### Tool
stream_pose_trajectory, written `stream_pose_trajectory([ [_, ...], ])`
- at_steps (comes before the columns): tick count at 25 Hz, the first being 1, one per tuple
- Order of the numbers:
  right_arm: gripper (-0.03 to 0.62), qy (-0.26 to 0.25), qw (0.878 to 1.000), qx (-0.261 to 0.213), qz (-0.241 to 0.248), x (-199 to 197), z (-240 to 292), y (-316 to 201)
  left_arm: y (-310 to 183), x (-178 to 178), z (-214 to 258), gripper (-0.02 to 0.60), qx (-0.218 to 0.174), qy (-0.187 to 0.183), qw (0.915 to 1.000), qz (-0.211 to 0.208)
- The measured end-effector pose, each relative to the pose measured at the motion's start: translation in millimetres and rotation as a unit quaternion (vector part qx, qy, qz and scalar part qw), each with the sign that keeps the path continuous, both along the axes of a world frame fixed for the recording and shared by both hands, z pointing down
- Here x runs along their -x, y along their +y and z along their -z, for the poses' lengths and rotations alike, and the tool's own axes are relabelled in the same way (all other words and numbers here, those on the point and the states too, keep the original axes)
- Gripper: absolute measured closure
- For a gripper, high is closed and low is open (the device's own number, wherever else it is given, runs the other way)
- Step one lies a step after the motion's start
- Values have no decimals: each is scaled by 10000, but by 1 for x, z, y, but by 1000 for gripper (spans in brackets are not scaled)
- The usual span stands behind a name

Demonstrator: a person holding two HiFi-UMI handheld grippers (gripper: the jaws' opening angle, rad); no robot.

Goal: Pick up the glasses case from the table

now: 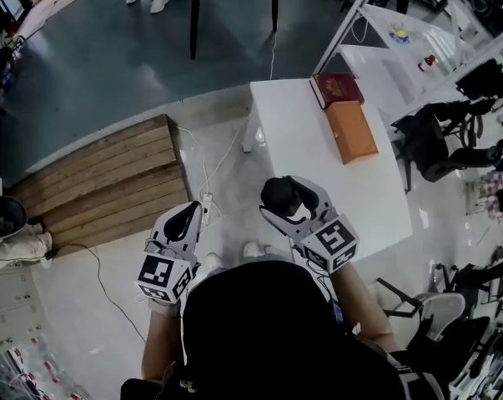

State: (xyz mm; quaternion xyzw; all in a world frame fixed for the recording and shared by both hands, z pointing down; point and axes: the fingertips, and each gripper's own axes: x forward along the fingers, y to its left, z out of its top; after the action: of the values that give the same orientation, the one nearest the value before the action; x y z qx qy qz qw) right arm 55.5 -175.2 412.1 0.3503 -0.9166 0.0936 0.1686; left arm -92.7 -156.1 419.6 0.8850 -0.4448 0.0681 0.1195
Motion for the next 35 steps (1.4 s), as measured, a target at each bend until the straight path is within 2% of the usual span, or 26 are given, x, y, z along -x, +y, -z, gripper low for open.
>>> stream_pose_trajectory([
  [3,229,-322,9994,-128,-75,2,11,3,-2,0,4,565,-66,3,10000,-39],
  [10,229,-658,9973,-327,-84,9,27,17,1,2,11,565,-208,-11,9997,-104],
  [20,229,-576,9977,-356,-103,14,19,31,10,6,10,563,-239,-52,9996,-128],
  [35,230,-635,9975,-102,-306,-4,0,24,10,4,0,563,-89,-141,9998,-56],
])
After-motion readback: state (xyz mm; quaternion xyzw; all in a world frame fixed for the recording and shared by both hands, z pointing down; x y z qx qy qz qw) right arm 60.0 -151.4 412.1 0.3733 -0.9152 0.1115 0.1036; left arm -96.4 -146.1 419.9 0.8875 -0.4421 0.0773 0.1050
